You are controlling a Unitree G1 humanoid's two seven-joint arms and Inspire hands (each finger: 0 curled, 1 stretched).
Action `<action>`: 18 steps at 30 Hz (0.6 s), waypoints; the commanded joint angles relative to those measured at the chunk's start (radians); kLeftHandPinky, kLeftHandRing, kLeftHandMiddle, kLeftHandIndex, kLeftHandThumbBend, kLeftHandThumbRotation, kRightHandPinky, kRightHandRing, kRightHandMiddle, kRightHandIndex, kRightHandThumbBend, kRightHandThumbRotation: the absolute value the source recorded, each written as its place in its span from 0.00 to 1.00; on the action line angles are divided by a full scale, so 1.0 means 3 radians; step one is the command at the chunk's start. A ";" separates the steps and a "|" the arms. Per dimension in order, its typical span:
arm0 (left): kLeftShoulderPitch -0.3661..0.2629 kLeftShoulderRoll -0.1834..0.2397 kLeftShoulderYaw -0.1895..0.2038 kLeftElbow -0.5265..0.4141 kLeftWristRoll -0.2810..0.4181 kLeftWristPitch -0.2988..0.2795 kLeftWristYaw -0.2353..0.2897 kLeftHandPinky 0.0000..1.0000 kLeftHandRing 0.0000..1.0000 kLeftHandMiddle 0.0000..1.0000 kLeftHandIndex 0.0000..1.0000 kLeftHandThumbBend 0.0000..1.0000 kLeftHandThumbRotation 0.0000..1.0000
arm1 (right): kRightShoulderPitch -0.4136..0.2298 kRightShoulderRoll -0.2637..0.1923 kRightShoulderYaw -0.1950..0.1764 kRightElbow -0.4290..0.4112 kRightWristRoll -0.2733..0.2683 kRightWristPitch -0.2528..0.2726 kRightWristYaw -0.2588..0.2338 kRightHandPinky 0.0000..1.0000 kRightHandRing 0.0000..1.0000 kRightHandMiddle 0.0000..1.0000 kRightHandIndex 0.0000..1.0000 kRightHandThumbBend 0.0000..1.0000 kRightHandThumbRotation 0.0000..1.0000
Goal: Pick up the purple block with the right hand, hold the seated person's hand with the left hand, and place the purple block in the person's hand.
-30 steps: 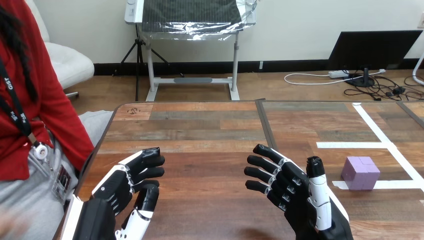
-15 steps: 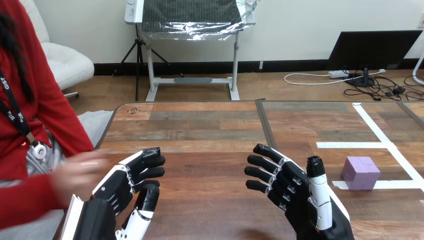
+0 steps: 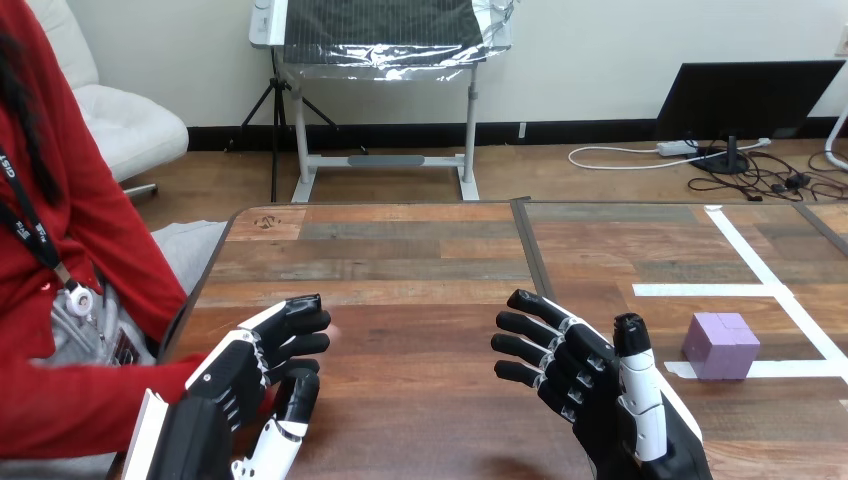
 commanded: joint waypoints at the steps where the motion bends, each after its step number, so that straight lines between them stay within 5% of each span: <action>1: -0.0151 -0.0031 -0.0010 -0.0075 0.0005 -0.0030 0.0016 0.70 0.75 0.78 0.77 0.30 0.63 | -0.0195 -0.0015 0.0003 -0.0116 -0.0024 -0.0042 0.0009 0.80 0.84 0.84 0.85 0.77 1.00; 10: -0.0167 -0.0036 -0.0002 -0.0069 0.0030 -0.0022 0.0027 0.69 0.74 0.77 0.77 0.30 0.63 | -0.0408 -0.0046 -0.0026 0.0112 -0.0228 -0.0253 0.0004 0.82 0.85 0.86 0.87 0.76 1.00; 18: -0.0153 -0.0048 -0.0015 -0.0089 0.0027 0.0003 0.0033 0.69 0.74 0.77 0.76 0.32 0.64 | -0.0736 -0.0176 -0.0089 0.0574 -0.0590 -0.0739 -0.0085 0.83 0.87 0.88 0.89 0.74 1.00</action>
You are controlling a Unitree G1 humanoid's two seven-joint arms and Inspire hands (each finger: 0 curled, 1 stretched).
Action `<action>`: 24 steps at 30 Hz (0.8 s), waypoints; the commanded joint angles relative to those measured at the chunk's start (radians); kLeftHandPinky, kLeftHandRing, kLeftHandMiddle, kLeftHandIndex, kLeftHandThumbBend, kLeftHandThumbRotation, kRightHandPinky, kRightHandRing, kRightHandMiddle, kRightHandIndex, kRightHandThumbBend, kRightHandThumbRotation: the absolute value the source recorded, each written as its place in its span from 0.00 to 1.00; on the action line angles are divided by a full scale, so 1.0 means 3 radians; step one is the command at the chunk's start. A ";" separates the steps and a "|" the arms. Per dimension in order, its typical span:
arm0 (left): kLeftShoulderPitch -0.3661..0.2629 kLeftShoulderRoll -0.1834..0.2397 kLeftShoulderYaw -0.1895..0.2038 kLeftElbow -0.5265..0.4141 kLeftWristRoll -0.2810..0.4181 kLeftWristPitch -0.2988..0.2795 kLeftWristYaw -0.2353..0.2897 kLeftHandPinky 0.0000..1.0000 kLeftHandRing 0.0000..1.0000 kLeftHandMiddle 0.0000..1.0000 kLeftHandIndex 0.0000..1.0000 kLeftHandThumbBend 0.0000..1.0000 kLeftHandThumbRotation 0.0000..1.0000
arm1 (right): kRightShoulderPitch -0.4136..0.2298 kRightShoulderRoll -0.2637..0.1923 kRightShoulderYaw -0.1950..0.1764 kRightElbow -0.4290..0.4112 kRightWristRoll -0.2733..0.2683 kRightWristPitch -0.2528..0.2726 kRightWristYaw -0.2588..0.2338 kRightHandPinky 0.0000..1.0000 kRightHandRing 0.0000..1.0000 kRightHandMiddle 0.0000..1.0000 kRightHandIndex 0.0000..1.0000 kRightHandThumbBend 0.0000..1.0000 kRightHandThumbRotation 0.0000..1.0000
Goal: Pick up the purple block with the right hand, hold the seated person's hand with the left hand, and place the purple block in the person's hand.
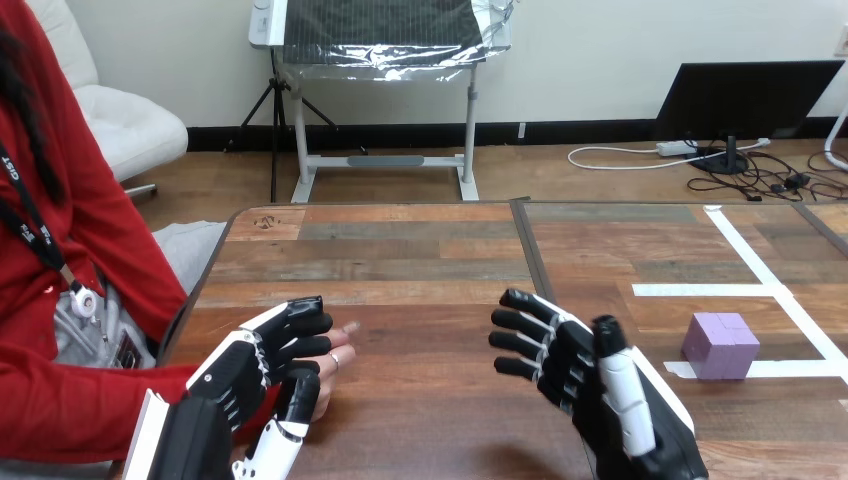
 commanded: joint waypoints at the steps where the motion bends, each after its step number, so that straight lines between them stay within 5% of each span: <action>1: -0.0152 -0.0047 -0.0021 -0.0091 0.0004 0.0003 0.0027 0.69 0.74 0.77 0.76 0.31 0.64 | -0.0542 -0.0141 -0.0088 0.0289 -0.0252 -0.0451 -0.0094 0.83 0.87 0.88 0.89 0.73 1.00; 13: -0.0141 -0.0054 0.0003 -0.0079 0.0055 -0.0021 0.0050 0.68 0.73 0.77 0.76 0.32 0.65 | -0.1038 -0.0385 -0.0100 0.1045 -0.0922 -0.1106 -0.0601 0.83 0.87 0.89 0.89 0.69 1.00; 24: -0.0145 -0.0054 0.0017 -0.0042 0.0083 -0.0075 0.0060 0.67 0.72 0.76 0.76 0.30 0.65 | -0.1482 -0.0603 -0.0075 0.1709 -0.1213 -0.1340 -0.0923 0.84 0.88 0.90 0.89 0.76 1.00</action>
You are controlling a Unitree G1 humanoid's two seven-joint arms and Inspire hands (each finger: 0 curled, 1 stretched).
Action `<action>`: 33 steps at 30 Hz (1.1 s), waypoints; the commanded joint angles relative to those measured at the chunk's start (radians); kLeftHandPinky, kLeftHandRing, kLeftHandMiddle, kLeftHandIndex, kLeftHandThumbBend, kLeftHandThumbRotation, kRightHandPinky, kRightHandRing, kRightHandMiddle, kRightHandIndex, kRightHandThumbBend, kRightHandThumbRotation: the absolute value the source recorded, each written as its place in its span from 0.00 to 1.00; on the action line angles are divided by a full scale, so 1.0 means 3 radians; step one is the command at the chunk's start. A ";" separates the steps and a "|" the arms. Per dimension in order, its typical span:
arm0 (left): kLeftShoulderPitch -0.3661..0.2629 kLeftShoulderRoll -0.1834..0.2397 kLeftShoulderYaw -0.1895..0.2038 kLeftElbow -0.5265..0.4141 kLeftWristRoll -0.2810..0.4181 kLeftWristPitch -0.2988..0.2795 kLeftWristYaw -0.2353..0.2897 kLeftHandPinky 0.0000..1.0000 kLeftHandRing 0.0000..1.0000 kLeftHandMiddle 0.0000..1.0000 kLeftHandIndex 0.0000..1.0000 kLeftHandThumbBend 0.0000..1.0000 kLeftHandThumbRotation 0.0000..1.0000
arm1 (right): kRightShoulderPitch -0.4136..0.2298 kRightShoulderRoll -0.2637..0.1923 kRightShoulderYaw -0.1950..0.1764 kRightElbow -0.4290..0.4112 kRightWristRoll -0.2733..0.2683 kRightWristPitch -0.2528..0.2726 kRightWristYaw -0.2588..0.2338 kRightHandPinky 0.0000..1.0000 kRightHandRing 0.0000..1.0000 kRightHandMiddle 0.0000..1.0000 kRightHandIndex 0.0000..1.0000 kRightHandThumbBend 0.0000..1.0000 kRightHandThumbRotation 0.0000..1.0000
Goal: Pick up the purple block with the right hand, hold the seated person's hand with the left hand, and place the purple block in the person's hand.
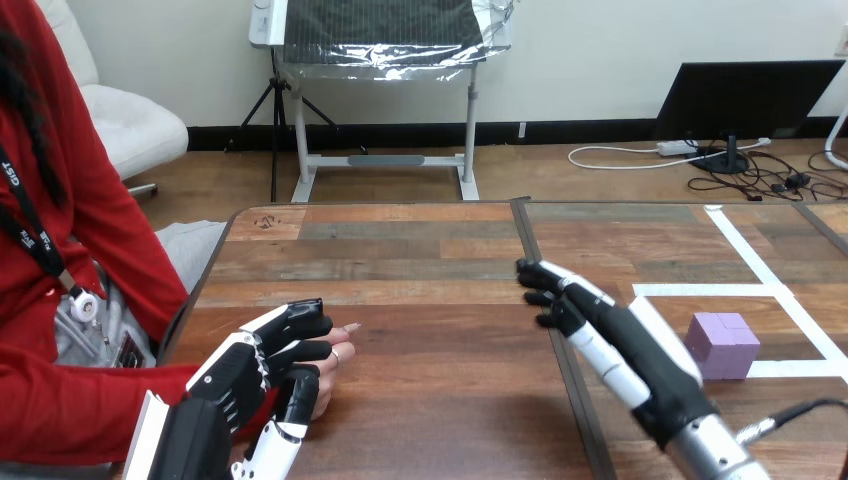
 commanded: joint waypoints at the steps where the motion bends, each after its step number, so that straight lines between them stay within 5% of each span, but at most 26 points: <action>1: -0.0158 -0.0052 0.0010 -0.0039 0.0063 -0.0081 0.0052 0.67 0.72 0.76 0.76 0.30 0.65 | -0.0581 -0.0158 -0.0070 0.0429 -0.0140 -0.0296 -0.0237 0.84 0.88 0.90 0.89 0.77 1.00; 12: -0.0170 -0.0039 -0.0003 -0.0034 0.0018 -0.0063 0.0040 0.66 0.71 0.75 0.76 0.31 0.64 | -0.0975 -0.0349 0.0022 0.1010 -0.0465 -0.0466 -0.0592 0.85 0.89 0.90 0.90 0.82 1.00; 20: -0.0187 -0.0026 0.0002 -0.0029 0.0009 -0.0064 0.0031 0.66 0.71 0.75 0.75 0.29 0.63 | -0.1217 -0.0463 0.0109 0.1346 -0.0727 -0.0577 -0.0846 0.83 0.88 0.90 0.90 0.75 1.00; 33: -0.0199 -0.0005 0.0027 -0.0036 0.0032 -0.0048 0.0032 0.65 0.71 0.75 0.75 0.30 0.62 | -0.1509 -0.0613 0.0272 0.1685 -0.1089 -0.0513 -0.1243 0.80 0.88 0.91 0.91 0.83 0.99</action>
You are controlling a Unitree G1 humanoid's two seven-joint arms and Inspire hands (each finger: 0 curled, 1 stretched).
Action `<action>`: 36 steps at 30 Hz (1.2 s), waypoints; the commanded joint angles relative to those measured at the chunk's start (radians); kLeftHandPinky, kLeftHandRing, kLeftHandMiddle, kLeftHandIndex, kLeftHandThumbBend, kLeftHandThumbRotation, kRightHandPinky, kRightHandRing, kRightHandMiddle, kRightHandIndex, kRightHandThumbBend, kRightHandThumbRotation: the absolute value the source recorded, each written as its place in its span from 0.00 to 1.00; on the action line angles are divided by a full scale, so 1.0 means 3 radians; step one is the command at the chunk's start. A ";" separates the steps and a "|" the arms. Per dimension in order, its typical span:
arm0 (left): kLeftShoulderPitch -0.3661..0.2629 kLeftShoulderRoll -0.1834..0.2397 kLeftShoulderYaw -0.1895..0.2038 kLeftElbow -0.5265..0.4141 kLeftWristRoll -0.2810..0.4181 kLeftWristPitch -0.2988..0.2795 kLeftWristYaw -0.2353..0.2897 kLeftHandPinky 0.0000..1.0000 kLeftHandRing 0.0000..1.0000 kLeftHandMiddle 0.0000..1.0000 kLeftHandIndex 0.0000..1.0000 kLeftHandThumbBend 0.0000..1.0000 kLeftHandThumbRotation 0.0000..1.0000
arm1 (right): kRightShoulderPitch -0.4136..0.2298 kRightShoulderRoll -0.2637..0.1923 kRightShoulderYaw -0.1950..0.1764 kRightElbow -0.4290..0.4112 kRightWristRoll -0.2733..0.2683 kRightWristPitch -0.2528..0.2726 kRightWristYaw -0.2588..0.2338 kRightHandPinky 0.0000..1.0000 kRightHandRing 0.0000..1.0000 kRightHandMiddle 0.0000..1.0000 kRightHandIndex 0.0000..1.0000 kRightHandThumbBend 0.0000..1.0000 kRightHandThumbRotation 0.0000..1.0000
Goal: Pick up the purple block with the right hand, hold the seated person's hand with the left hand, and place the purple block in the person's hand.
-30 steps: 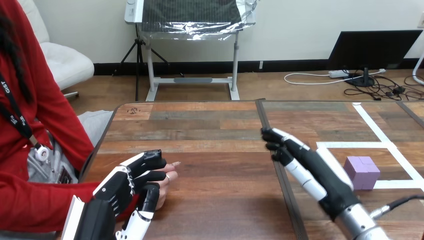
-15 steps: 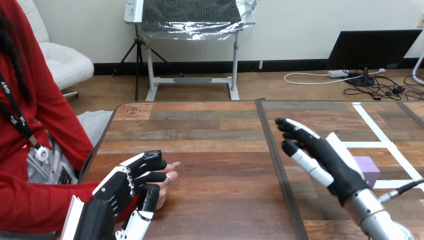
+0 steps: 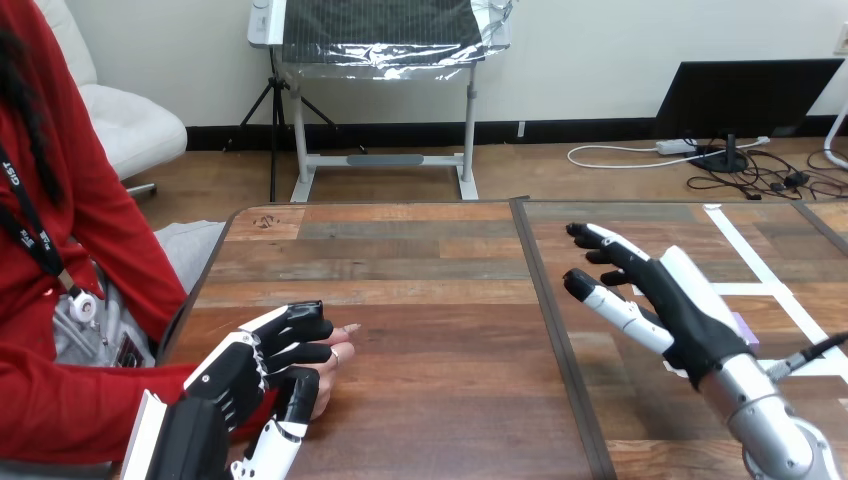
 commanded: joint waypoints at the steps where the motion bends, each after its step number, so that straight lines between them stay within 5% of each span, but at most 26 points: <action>1: -0.0192 -0.0015 0.0015 -0.0035 0.0024 -0.0050 0.0017 0.65 0.71 0.75 0.75 0.30 0.62 | -0.0451 -0.0117 0.0111 0.0126 -0.0156 -0.0046 -0.0242 0.80 0.88 0.91 0.91 0.84 0.99; 20: -0.0184 -0.0024 0.0011 -0.0037 0.0019 -0.0048 0.0020 0.65 0.71 0.75 0.75 0.32 0.63 | -0.0835 -0.0292 0.0489 0.0629 -0.0624 0.0352 -0.0798 0.82 0.90 0.92 0.91 0.78 0.91; 29: -0.0185 -0.0048 0.0020 -0.0027 0.0090 -0.0058 0.0056 0.65 0.70 0.75 0.75 0.32 0.62 | -0.0954 -0.0341 0.0590 0.0772 -0.0704 0.0538 -0.0880 0.83 0.90 0.91 0.90 0.78 0.87; 36: -0.0174 -0.0065 0.0005 -0.0043 0.0125 -0.0048 0.0085 0.64 0.69 0.74 0.75 0.32 0.62 | -0.1005 -0.0365 0.0594 0.0839 -0.0662 0.0683 -0.0795 0.82 0.89 0.90 0.89 0.81 0.84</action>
